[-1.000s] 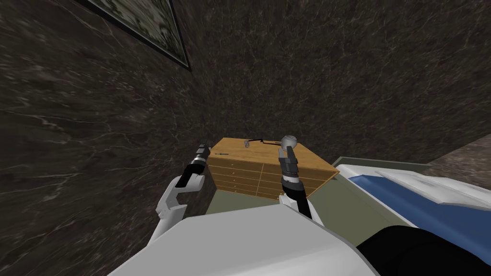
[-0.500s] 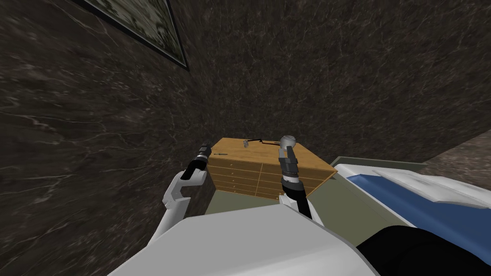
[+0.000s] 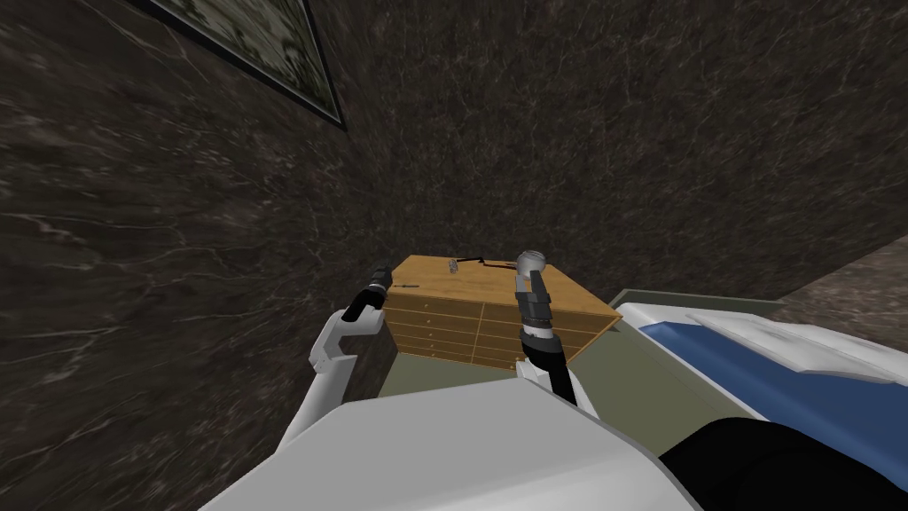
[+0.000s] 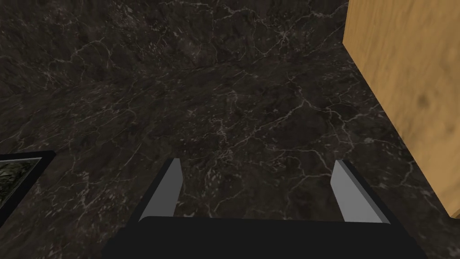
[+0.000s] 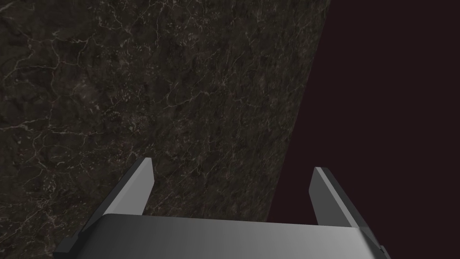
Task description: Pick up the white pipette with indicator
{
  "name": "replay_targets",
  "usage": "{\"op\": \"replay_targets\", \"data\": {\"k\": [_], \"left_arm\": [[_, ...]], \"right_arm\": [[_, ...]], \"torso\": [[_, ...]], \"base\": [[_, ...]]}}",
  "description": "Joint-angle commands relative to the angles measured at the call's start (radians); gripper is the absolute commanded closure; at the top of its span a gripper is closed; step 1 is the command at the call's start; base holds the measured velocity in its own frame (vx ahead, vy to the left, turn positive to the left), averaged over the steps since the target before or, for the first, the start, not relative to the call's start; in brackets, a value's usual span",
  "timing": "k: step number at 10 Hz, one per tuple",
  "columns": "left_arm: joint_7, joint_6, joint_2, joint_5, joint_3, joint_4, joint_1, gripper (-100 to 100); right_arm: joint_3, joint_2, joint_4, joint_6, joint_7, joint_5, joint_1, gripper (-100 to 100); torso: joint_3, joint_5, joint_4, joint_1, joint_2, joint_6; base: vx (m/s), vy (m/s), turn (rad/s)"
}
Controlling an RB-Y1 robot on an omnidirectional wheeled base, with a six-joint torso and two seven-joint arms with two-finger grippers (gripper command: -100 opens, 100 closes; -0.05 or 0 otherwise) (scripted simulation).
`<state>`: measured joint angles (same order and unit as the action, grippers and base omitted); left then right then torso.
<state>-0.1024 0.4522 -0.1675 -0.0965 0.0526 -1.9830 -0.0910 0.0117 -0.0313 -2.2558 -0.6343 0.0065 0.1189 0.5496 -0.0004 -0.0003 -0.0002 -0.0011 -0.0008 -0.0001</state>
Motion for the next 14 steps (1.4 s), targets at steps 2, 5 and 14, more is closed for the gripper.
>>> {"op": "replay_targets", "data": {"k": [2,5,14], "left_arm": [[0.002,0.067,-0.003,0.0,0.003,0.015,-0.018,-100],[0.006,0.145,-0.007,-0.001,0.01,0.049,-0.06,-100],[0.023,0.378,-0.019,0.002,0.034,0.155,-0.182,-100]], "right_arm": [[0.0,0.0,0.0,0.0,0.0,0.0,0.0,0],[0.0,0.0,0.0,0.0,0.0,0.0,0.0,0],[0.0,0.0,0.0,0.0,0.0,0.0,0.0,0]], "torso": [[0.0,0.0,0.0,0.0,0.0,0.0],[0.0,0.0,0.0,0.0,-0.001,0.0],[-0.001,0.0,0.0,0.0,-0.001,0.0]], "base": [[0.009,-0.012,-0.008],[0.015,-0.014,-0.013],[0.019,-0.011,-0.015]]}}
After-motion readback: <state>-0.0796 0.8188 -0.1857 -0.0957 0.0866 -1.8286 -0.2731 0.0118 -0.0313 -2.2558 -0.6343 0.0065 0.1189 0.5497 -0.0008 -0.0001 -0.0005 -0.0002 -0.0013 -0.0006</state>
